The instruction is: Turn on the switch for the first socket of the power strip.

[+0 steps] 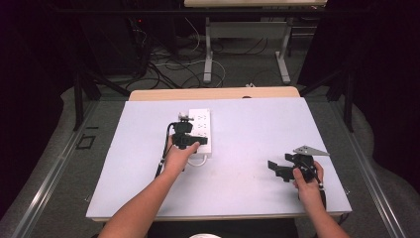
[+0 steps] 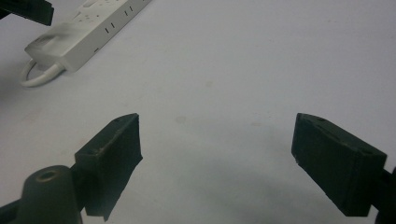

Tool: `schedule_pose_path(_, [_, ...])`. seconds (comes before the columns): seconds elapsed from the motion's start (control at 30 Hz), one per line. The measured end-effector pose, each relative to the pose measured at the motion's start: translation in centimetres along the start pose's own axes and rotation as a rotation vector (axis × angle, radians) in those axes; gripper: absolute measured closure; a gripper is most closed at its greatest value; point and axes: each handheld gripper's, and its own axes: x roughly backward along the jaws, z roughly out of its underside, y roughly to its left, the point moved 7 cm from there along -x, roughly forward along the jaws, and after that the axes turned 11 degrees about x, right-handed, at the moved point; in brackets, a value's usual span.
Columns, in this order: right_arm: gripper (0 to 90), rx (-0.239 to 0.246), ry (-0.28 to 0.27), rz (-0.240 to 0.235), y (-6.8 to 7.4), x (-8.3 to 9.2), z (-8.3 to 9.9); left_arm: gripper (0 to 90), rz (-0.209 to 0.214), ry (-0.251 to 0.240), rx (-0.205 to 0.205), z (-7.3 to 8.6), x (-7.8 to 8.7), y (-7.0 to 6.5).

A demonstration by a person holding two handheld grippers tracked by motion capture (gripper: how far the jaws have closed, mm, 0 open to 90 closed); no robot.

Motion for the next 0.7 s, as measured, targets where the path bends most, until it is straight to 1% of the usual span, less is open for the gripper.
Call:
schedule_pose_path(0.1, [15.0, -0.001, 0.0, -0.001, 0.0, 0.0, 0.0, 53.4, 0.006, -0.001, -0.017, 0.3, 0.1, -0.1])
schedule_pose_path(0.13, [15.0, 0.003, 0.0, -0.001, 0.0, 0.0, 0.0, 52.6, 0.006, -0.003, -0.012, 0.5, 0.1, -0.2])
schedule_pose_path(0.17, [15.0, -0.003, 0.003, -0.002, 0.0, 0.0, 0.0, 51.7, 0.01, 0.008, -0.022, 0.6, 0.2, -0.2])
schedule_pose_path(0.27, [15.0, -0.004, 0.007, -0.01, 0.1, -0.1, 0.0, 49.8, 0.019, -0.006, -0.019, 1.0, 0.2, -0.5])
schedule_pose_path(0.3, [15.0, 0.0, 0.007, -0.009, 0.1, -0.1, 0.1, 49.3, 0.022, -0.003, -0.034, 1.1, 0.3, -0.5])
schedule_pose_path(0.47, [15.0, -0.001, 0.008, -0.009, 0.1, -0.1, 0.1, 47.7, 0.051, -0.021, -0.038, 1.6, 0.6, -1.0])
schedule_pose_path(0.5, [15.0, 0.0, 0.007, -0.012, 0.1, -0.1, 0.1, 47.4, 0.058, -0.019, -0.044, 1.7, 0.7, -1.1])
schedule_pose_path(0.53, [15.0, 0.0, 0.004, -0.005, 0.1, -0.1, 0.0, 47.1, 0.066, -0.023, -0.047, 1.9, 0.8, -1.1])
schedule_pose_path(0.57, [15.0, -0.004, 0.006, -0.006, 0.1, -0.1, 0.1, 46.9, 0.07, -0.025, -0.047, 2.0, 0.9, -1.2])
schedule_pose_path(0.7, [15.0, -0.002, 0.005, -0.005, 0.1, -0.1, 0.1, 44.9, 0.072, -0.029, -0.07, 2.6, 1.2, -1.2])
